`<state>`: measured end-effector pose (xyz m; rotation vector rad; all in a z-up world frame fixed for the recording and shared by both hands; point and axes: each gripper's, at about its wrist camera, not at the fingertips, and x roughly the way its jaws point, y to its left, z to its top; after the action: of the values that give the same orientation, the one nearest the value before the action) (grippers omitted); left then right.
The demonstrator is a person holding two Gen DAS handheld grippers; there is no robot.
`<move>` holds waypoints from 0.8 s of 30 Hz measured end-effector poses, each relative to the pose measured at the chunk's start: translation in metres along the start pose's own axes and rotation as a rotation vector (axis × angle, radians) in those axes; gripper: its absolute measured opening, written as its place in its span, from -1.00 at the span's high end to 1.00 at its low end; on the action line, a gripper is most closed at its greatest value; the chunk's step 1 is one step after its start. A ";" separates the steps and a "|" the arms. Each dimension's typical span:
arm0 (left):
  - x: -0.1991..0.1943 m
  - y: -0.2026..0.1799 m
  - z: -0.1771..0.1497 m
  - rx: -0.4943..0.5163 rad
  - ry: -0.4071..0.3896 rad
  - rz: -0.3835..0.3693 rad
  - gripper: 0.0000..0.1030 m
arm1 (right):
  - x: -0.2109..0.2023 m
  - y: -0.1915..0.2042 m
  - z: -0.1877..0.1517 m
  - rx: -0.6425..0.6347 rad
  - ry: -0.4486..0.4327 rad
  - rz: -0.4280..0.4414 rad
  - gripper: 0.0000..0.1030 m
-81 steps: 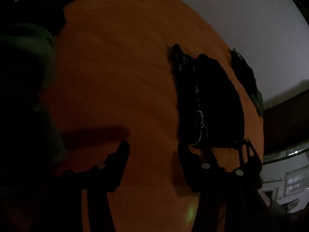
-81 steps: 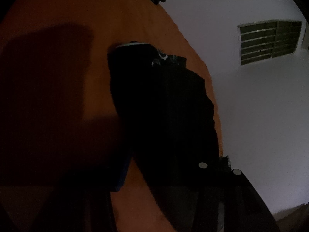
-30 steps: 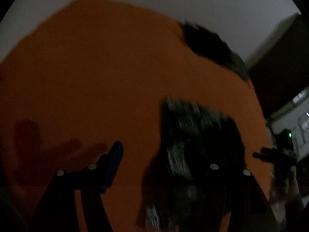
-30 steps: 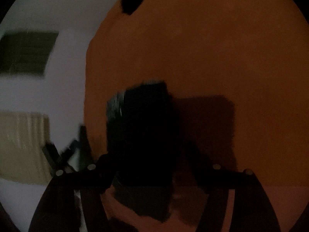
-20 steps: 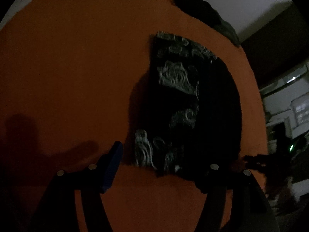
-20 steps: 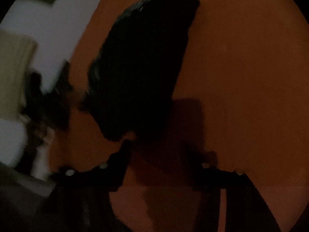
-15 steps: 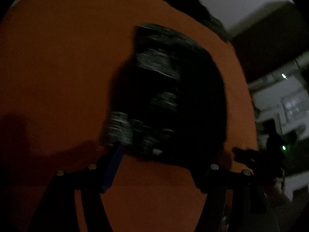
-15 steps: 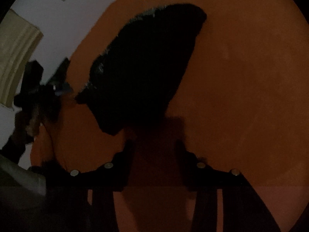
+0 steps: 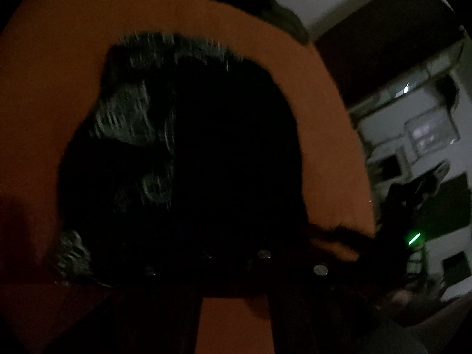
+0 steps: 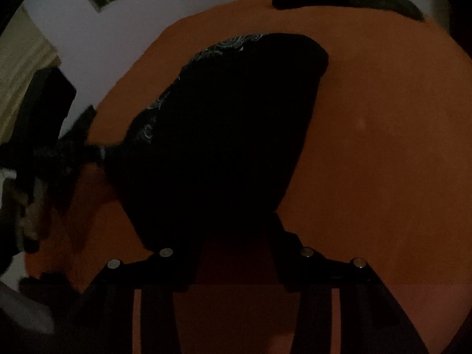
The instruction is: Fold clothes
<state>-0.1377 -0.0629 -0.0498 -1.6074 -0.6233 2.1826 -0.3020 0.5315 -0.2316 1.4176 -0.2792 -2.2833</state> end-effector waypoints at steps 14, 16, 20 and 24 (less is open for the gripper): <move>0.031 0.000 0.118 0.057 0.066 0.123 -0.09 | -0.011 -0.026 -0.012 0.046 0.066 0.036 0.19; 0.053 -0.008 0.129 0.093 0.068 0.151 -0.09 | -0.012 -0.026 -0.014 0.058 0.063 0.038 0.19; 0.075 -0.021 0.139 0.172 0.002 0.230 0.91 | -0.017 -0.020 -0.016 0.053 0.055 0.032 0.19; 0.066 -0.027 0.143 0.210 -0.104 0.271 0.98 | -0.027 -0.020 -0.019 0.049 0.038 0.015 0.19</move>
<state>-0.2926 -0.0250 -0.0512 -1.5505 -0.2010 2.4437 -0.2800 0.5628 -0.2261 1.4764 -0.3350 -2.2499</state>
